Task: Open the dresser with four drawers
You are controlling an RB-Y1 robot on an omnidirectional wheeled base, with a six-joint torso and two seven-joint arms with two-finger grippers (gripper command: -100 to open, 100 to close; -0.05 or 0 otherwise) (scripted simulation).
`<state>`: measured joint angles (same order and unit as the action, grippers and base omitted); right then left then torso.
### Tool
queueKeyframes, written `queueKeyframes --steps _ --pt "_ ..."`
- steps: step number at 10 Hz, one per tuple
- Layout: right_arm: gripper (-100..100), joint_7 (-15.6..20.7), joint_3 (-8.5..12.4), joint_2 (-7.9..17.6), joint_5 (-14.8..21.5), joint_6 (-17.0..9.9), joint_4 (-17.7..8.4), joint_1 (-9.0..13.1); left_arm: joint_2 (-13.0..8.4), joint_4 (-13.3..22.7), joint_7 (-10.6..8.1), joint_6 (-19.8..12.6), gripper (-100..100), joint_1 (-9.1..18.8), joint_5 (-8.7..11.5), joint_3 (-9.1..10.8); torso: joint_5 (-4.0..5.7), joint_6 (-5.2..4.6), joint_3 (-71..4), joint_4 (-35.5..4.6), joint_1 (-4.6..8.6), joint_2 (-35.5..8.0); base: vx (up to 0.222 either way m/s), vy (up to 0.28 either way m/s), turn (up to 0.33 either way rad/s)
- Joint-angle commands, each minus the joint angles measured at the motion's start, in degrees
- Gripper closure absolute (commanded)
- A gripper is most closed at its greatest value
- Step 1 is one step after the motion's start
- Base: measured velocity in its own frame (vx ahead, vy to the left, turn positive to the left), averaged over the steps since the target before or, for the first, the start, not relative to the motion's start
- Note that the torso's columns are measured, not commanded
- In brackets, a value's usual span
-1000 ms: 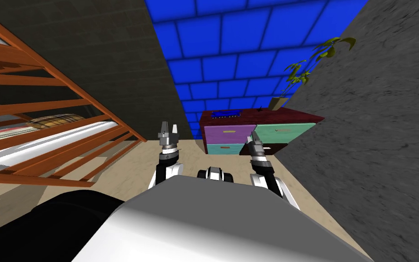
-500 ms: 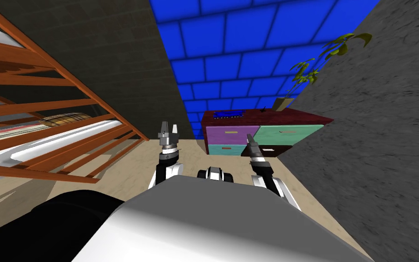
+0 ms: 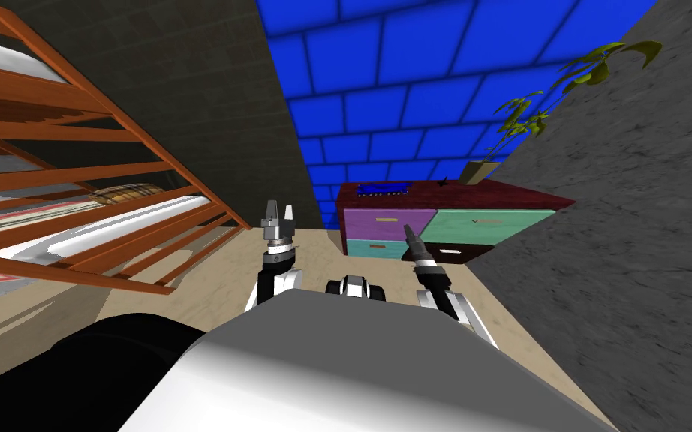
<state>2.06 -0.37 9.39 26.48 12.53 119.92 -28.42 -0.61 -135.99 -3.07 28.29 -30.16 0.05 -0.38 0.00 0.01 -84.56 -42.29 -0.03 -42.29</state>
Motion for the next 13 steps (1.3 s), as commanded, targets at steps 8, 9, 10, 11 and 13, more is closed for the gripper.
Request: queueKeyframes --steps 8,9,10,11,13 --pt "-100 3.9 1.7 0.5 15.7 -6.2 -4.0 0.5 0.0 0.0 0.0 0.0 0 0.0 0.0 0.0 0.0 0.0 0.0 0.0 -0.01 0.0 0.02 0.018 0.056" --pt "-100 3.9 1.7 0.5 17.0 -6.2 -4.0 0.5 0.0 0.0 0.0 0.0 0 0.0 0.0 0.0 -0.01 -0.02 0.0 0.0 0.01 0.0 0.016 0.01 -0.002" --pt "-100 5.0 2.2 0.6 18.9 -8.1 -5.2 0.7 0.0 0.0 0.0 0.0 0 0.0 0.0 0.0 0.01 -0.02 0.0 0.0 0.07 0.0 0.024 0.016 0.139" --pt "-100 5.0 2.2 0.6 20.5 -8.1 -5.2 0.7 0.0 0.0 0.0 0.0 0 0.0 0.0 0.0 0.01 0.02 0.0 0.0 0.04 0.0 0.025 0.012 0.06" --pt "-100 6.1 2.6 0.7 23.6 -10.1 -6.5 0.9 0.0 0.0 0.0 0.0 0 0.0 0.0 0.01 0.01 -0.02 0.0 0.0 0.05 0.0 0.015 0.012 0.042"
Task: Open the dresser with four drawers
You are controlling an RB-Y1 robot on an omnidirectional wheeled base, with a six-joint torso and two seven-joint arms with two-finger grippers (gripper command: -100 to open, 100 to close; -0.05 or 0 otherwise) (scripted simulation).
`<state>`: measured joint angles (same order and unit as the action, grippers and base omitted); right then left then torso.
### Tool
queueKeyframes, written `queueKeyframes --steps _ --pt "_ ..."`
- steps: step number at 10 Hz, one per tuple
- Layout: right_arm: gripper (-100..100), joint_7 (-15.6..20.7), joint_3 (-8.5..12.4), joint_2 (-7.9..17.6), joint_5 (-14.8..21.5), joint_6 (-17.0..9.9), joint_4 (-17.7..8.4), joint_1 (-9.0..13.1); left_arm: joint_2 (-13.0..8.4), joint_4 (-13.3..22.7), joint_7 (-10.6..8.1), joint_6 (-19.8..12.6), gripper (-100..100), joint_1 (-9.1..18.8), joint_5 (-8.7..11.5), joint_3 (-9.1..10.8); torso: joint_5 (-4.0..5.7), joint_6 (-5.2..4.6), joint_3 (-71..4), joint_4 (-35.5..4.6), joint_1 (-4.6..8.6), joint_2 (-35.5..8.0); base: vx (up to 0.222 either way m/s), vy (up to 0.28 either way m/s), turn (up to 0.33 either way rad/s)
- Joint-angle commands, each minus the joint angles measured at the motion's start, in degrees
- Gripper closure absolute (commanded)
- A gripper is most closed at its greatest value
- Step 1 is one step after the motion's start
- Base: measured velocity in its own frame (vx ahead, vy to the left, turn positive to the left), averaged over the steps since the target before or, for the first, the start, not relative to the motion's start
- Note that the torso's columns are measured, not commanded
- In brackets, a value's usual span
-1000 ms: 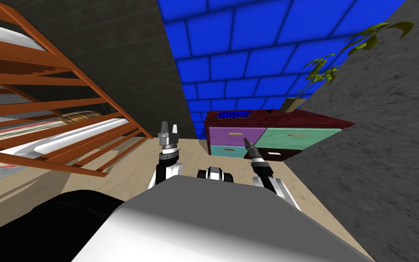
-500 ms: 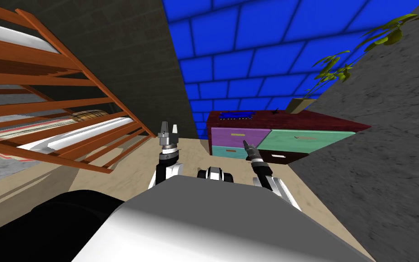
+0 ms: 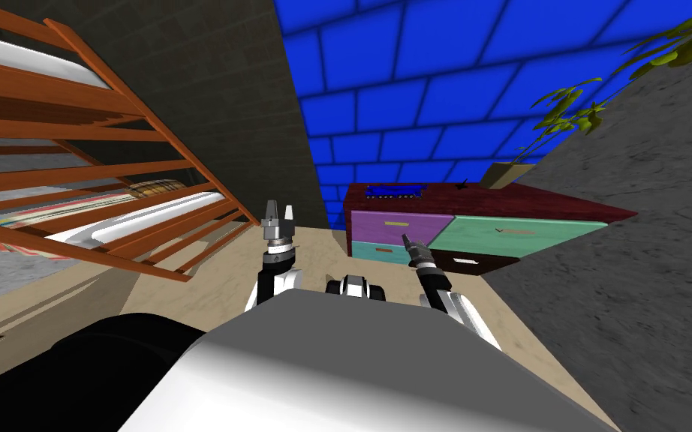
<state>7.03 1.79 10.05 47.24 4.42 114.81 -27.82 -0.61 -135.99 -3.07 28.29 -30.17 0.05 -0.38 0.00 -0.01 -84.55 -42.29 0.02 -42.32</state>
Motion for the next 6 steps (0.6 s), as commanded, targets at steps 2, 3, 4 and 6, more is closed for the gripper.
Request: queueKeyframes --steps 2,3,4,6 --pt "-100 1.2 0.5 0.1 5.4 -2.0 -1.4 0.3 0.0 0.0 0.0 0.0 0 0.0 0.0 0.0 -0.01 0.0 0.0 0.0 -0.04 0.0 0.016 0.011 0.033" --pt "-100 2.3 0.9 0.2 7.6 -4.0 -2.7 0.5 0.0 0.0 0.0 0.0 0 0.0 0.0 0.0 0.0 0.0 0.0 0.0 0.0 0.0 0.017 0.015 0.136" --pt "-100 2.3 0.9 0.2 9.4 -4.0 -2.7 0.5 0.0 0.0 0.0 0.0 0 0.0 0.0 0.0 0.0 0.04 0.0 0.0 -0.03 0.0 0.023 0.011 0.068" --pt "-100 3.4 1.2 0.3 12.2 -6.0 -4.1 0.7 0.0 0.0 0.0 0.0 0 0.0 0.0 0.0 0.0 0.0 0.0 0.0 0.0 0.0 0.019 0.008 0.044"
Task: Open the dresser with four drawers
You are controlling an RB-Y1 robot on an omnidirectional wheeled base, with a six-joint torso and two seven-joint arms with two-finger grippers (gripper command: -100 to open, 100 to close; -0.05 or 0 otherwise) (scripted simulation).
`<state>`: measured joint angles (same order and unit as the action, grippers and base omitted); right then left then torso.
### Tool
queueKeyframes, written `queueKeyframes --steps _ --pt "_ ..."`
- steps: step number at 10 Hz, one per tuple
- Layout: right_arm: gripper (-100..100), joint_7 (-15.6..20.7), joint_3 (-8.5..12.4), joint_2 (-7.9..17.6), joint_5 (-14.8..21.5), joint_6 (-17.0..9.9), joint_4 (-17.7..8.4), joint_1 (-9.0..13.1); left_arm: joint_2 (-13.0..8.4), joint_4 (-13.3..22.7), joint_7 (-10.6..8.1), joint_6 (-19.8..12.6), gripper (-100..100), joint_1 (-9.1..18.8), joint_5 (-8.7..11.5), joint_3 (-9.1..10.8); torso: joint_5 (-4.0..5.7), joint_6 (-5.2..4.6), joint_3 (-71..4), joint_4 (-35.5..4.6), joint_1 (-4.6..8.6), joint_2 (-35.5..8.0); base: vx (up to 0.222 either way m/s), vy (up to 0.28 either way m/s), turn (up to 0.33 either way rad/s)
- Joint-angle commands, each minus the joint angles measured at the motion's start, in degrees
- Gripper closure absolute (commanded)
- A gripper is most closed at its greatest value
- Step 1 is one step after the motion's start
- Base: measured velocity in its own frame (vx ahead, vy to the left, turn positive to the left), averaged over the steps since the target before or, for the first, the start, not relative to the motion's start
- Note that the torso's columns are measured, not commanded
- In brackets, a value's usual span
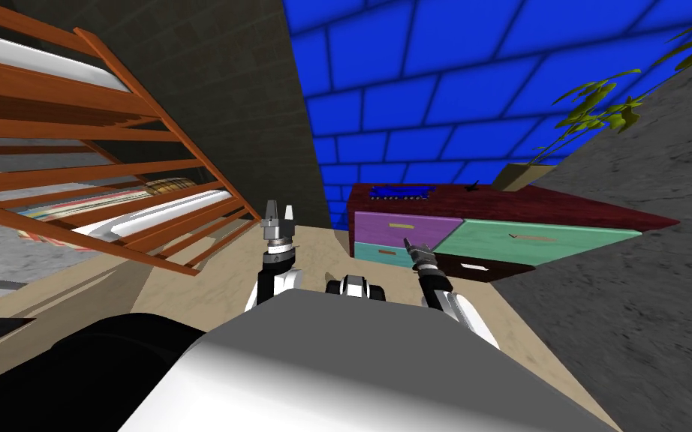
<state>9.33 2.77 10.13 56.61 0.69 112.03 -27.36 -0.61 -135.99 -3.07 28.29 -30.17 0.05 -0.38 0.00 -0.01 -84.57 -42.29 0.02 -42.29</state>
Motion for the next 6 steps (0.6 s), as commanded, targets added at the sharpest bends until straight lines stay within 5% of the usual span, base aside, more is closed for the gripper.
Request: queueKeyframes --steps 1,6 --pt "-100 1.1 0.2 0.2 4.5 -2.3 -1.3 0.2 0.0 0.0 0.0 0.0 0 0.0 0.0 0.0 0.0 0.03 0.0 0.0 -0.03 0.0 0.021 0.01 0.085" --pt "-100 3.3 0.8 0.3 12.1 -6.4 -4.3 0.8 0.0 0.0 0.0 0.0 0 0.0 0.0 0.0 0.0 0.0 0.0 0.0 0.0 0.0 0.016 0.008 0.064"
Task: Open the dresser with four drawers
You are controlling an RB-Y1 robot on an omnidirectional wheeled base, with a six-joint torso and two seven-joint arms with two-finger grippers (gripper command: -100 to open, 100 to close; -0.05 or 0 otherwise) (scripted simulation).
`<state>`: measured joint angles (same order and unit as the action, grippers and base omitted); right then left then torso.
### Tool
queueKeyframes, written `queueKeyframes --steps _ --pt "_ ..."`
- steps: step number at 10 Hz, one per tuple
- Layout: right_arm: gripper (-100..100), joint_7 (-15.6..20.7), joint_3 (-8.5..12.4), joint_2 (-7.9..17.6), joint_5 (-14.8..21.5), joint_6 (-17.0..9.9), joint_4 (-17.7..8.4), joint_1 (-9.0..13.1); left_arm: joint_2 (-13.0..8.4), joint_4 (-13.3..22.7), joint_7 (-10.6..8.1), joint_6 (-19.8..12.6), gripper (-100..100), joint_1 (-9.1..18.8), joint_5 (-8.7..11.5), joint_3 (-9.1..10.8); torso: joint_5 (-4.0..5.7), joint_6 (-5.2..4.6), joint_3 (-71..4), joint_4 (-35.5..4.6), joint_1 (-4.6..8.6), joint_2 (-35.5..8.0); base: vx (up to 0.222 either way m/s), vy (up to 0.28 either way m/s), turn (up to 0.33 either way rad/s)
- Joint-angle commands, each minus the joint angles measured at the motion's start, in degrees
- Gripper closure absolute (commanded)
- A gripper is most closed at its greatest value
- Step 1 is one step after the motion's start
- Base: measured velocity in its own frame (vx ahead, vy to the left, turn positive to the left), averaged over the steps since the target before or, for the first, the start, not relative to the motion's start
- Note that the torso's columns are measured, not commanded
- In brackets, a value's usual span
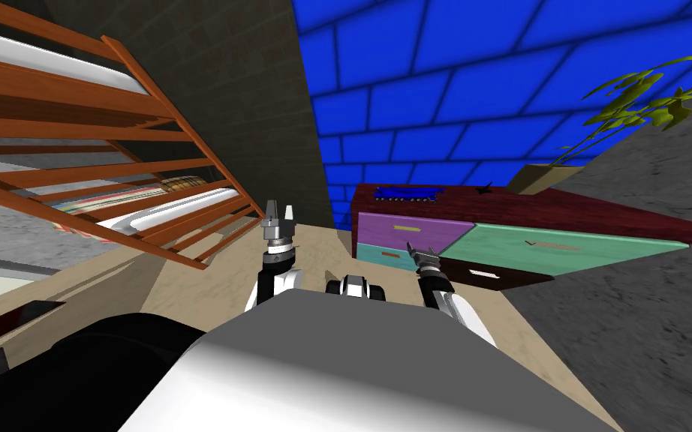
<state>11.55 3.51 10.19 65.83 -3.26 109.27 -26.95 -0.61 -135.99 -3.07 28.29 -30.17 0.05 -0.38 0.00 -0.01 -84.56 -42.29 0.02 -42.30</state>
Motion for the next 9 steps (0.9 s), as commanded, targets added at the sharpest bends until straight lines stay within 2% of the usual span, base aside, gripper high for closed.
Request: queueKeyframes --steps 1,2,3,4,6,7,8,9 --pt "-100 1.1 0.1 0.3 4.8 -2.5 -1.5 0.4 0.0 0.0 0.0 0.0 0 0.0 0.0 0.0 0.0 0.03 0.0 0.0 -0.02 0.0 0.021 0.006 0.085" --pt "-100 2.1 0.3 0.3 6.5 -4.5 -3.1 0.7 0.0 0.0 0.0 0.0 0 0.0 0.0 0.0 -0.01 0.01 0.0 0.0 -0.02 0.0 0.024 0.007 0.168" --pt "-100 2.1 0.3 0.3 8.8 -4.5 -3.1 0.7 0.0 0.0 0.0 0.0 0 0.0 0.0 0.0 0.0 0.03 0.0 0.0 -0.04 0.0 0.021 0.004 0.066" --pt "-100 3.1 0.4 0.3 10.8 -6.2 -4.7 1.0 0.0 0.0 0.0 0.0 0 0.0 0.0 0.0 -0.01 -0.01 0.0 0.0 -0.02 0.0 0.023 0.007 0.13" --pt "-100 3.1 0.4 0.3 13.7 -6.6 -4.7 1.0 0.0 0.0 0.0 0.0 0 0.0 0.0 0.0 -0.01 0.0 0.0 0.0 -0.02 0.0 0.014 0.002 0.036" --pt "-100 4.1 0.5 0.3 15.5 -8.6 -6.4 1.4 0.0 0.0 0.0 0.0 0 0.0 0.0 0.0 0.0 0.0 0.0 0.0 -0.02 0.0 0.011 0.001 0.154" --pt "-100 4.1 0.5 0.3 17.9 -8.6 -6.4 1.4 0.0 0.0 0.0 0.0 0 0.0 0.0 0.0 0.0 0.04 0.0 0.0 -0.03 0.0 0.014 -0.001 0.088" --pt "-100 5.1 0.6 0.2 20.2 -10.6 -8.2 1.7 0.0 0.0 0.0 0.0 0 0.0 0.0 0.0 -0.01 0.0 0.0 0.0 -0.01 0.0 0.016 -0.001 0.154"
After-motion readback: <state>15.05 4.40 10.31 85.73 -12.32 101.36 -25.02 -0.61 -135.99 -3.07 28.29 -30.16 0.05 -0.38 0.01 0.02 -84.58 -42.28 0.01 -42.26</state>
